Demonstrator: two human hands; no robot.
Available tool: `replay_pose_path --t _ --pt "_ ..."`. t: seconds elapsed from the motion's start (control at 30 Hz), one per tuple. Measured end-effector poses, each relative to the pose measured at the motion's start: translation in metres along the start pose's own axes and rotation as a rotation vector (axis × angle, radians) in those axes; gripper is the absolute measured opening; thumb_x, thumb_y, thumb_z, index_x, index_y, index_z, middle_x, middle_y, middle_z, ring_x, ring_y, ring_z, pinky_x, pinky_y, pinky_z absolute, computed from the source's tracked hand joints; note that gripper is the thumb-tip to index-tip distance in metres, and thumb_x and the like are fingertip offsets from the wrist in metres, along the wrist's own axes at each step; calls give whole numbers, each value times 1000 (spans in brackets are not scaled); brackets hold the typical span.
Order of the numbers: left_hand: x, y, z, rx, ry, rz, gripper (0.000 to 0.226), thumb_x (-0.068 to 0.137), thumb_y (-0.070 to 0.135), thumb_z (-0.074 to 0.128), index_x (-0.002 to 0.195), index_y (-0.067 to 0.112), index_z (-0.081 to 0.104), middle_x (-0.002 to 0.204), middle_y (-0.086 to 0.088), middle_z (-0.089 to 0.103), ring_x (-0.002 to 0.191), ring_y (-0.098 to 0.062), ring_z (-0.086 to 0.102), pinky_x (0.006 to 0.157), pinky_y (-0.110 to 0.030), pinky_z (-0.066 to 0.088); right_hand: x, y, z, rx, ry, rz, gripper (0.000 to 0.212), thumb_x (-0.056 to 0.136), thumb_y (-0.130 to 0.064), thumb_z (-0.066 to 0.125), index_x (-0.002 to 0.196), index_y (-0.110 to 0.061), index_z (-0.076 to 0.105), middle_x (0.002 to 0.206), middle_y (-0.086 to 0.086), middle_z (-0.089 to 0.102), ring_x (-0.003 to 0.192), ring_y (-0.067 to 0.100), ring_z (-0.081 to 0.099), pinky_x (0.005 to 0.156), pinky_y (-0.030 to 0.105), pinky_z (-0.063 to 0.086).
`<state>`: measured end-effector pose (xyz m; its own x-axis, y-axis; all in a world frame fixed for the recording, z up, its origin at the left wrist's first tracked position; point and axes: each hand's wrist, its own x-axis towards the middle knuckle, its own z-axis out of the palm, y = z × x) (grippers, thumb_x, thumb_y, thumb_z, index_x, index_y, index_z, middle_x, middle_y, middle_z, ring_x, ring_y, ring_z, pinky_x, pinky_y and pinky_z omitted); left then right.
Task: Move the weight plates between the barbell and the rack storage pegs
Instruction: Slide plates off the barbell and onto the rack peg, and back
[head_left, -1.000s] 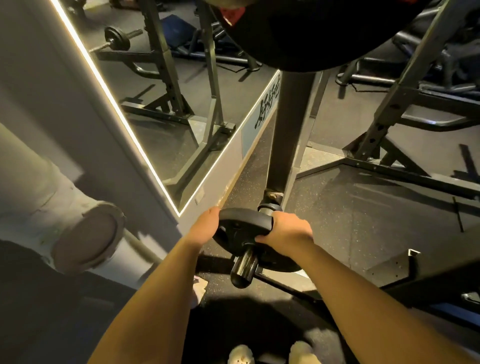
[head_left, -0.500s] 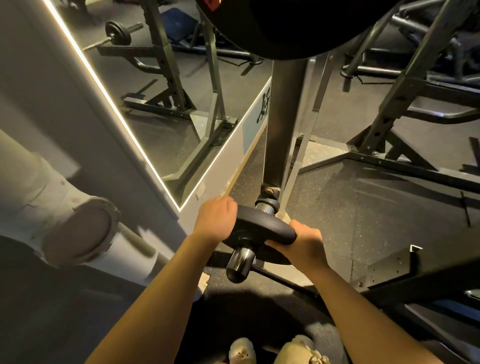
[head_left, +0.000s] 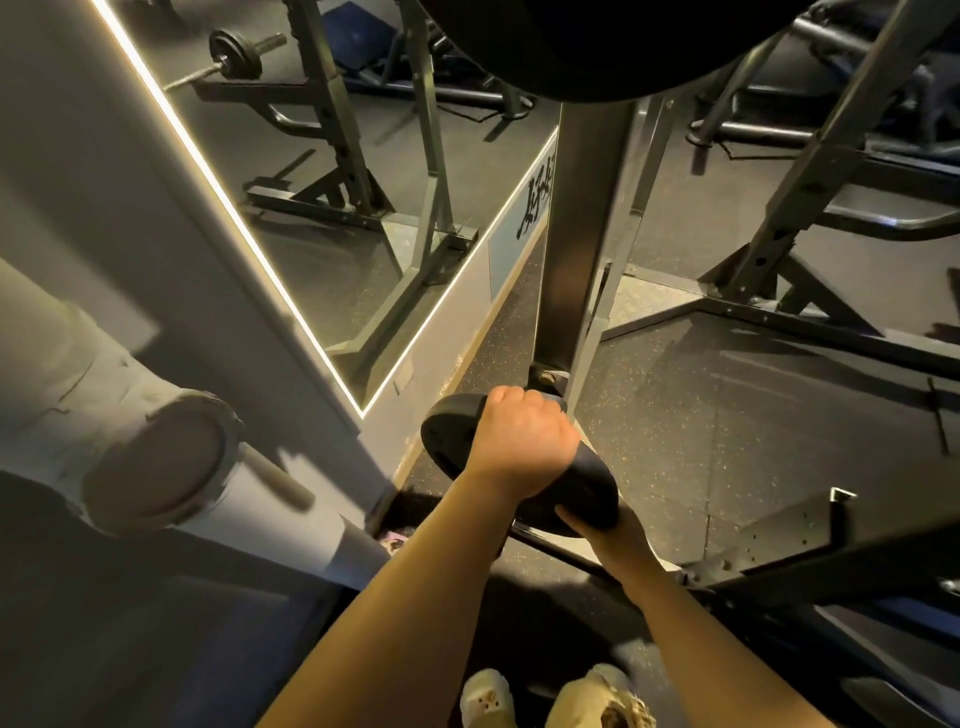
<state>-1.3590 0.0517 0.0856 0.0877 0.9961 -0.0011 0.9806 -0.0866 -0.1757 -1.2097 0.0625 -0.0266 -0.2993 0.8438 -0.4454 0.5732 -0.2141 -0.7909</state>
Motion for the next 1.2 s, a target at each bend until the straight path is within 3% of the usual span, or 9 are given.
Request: replay_pose_path --t 0.17,0.3,0.4,0.53,0.63,0.8,0.9,1.0,1.2 --pt "-3 -38 16 -391 106 -290 30 99 21 34 92 9 60 83 -3 53 81 -19 53 74 -29 36 -4 -21 -12 -225 91 -114 52 75 -47 75 111 -13 63 95 3 66 93 25 64 68 19 43" --pt "-18 -77 58 -861 -54 -606 25 102 21 31 98 11 53 90 -7 54 75 -9 49 71 -17 38 1 -76 -15 -450 109 -233 46 77 -44 75 110 -18 56 96 -3 58 93 20 59 71 23 44" --pt "-21 -88 76 -1291 -51 -907 44 101 43 27 106 12 57 98 -12 64 78 -11 56 82 -28 47 10 -115 -10 -614 13 -300 50 79 -42 71 123 -26 52 109 -3 62 100 20 60 85 30 49" --pt "-20 -79 74 -1552 -41 -1074 53 98 56 26 104 12 55 95 -9 60 79 -13 51 92 -36 36 14 -125 -7 -706 5 -329 44 79 -42 70 117 -26 55 106 -1 64 93 18 61 85 33 52" --pt "-22 -80 76 -1501 -71 -1050 58 97 59 22 111 12 53 86 -3 54 72 -7 45 87 -32 31 15 -122 -9 -687 6 -373 43 79 -43 70 116 -27 56 105 -2 64 93 17 61 84 32 52" --pt "-22 -77 79 -1375 -36 -998 65 95 64 19 121 14 50 105 -16 61 87 -15 55 64 -21 32 12 -109 -12 -652 53 -464 49 80 -49 68 123 -29 54 112 -5 65 99 16 61 84 27 49" --pt "-20 -64 68 -1265 75 -952 48 101 48 20 97 14 54 92 -14 57 83 -17 53 76 -30 38 12 -98 -16 -565 58 -422 42 80 -45 71 114 -25 57 107 -5 65 95 15 59 79 24 46" --pt "-18 -59 55 -996 113 -787 37 103 37 23 94 17 52 86 0 51 86 -15 51 90 -38 43 12 -78 -20 -363 40 -374 42 77 -38 76 112 -22 59 103 -5 64 93 14 58 83 25 50" --pt "-5 -38 31 -544 163 -332 41 98 49 26 87 23 56 84 6 55 84 -12 50 84 -31 40 14 -25 -18 -41 12 -146 47 77 -32 77 115 -21 54 100 -5 58 100 23 62 76 16 46"
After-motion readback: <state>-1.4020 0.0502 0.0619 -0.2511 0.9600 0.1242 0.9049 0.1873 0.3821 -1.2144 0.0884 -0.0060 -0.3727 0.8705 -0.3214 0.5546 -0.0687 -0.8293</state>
